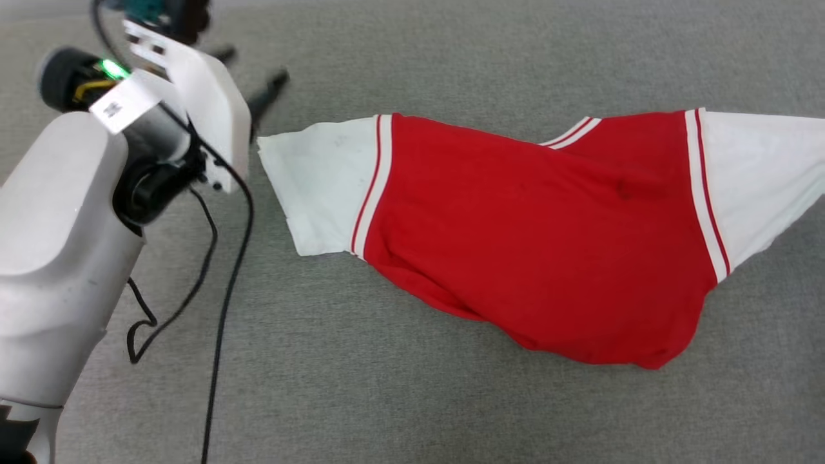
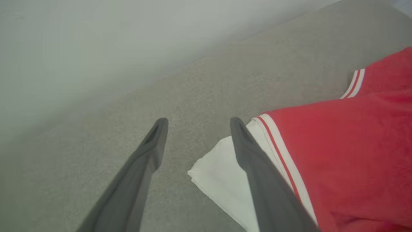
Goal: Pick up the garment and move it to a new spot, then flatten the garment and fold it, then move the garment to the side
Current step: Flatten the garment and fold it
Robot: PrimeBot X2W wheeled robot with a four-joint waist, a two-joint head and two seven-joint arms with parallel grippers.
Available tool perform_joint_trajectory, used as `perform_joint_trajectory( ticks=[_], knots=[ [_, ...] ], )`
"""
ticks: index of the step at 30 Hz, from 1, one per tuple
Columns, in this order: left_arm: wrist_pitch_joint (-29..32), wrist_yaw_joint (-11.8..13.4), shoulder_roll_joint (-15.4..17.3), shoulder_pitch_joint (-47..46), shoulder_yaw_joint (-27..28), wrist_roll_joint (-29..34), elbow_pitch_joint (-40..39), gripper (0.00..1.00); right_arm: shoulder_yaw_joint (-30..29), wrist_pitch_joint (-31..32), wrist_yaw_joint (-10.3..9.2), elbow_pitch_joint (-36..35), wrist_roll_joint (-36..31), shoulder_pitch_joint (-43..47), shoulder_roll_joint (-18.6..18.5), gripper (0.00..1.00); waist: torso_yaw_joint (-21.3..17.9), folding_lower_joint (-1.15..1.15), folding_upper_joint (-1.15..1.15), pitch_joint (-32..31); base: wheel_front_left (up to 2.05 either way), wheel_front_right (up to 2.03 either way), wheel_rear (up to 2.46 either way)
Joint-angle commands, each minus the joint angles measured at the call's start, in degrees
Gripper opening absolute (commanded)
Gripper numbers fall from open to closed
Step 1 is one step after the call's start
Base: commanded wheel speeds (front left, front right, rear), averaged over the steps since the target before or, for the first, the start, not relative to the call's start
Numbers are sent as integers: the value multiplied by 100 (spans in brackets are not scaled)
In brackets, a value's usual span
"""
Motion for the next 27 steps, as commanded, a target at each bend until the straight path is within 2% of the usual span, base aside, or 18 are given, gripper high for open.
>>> perform_joint_trajectory(
  ticks=[1, 5, 15, 20, 24, 25, 26, 27],
  knots=[
    [484, 12, 95, -151, -203, -309, 66, 100, 0, 36, -8, -106, -15, 10, 37, 0, -116, 0, 0, 112, 0, 0, 0],
    [1604, 8, 228, -455, -659, -822, 289, 100, 51, 129, -8, -243, -6, -68, 63, 0, -209, 0, 0, 256, 0, 0, 0],
    [2356, 5, 285, -995, -1336, -827, 1004, 100, 318, 77, -8, -247, 105, -335, 67, 0, -387, 0, 0, 676, 0, 0, 0],
    [2476, 5, 176, -939, -1507, -973, 1272, 100, 427, 15, -8, -158, 161, -444, 36, 0, -404, 0, 0, 780, 0, 0, 0],
    [2738, 4, 174, -770, -1925, -987, 1355, 100, 486, -64, -8, -39, 222, -523, -33, 0, -385, 0, 0, 813, 0, 0, 0],
    [2792, 2, 187, -706, -2045, -1005, 1345, 16, 500, -80, -8, -15, 240, -546, -50, 0, -380, 0, 0, 812, 0, 0, 0],
    [2820, -2, 200, -646, -2143, -1068, 1330, 0, 510, -102, -8, 18, 253, -569, -63, 0, -375, 0, 0, 807, 0, 0, 0],
    [2800, -3, 209, -609, -2206, -1107, 1303, 0, 520, -125, -8, 48, 261, -586, -74, 0, -369, 0, 0, 800, 0, 0, 0]
  ],
)
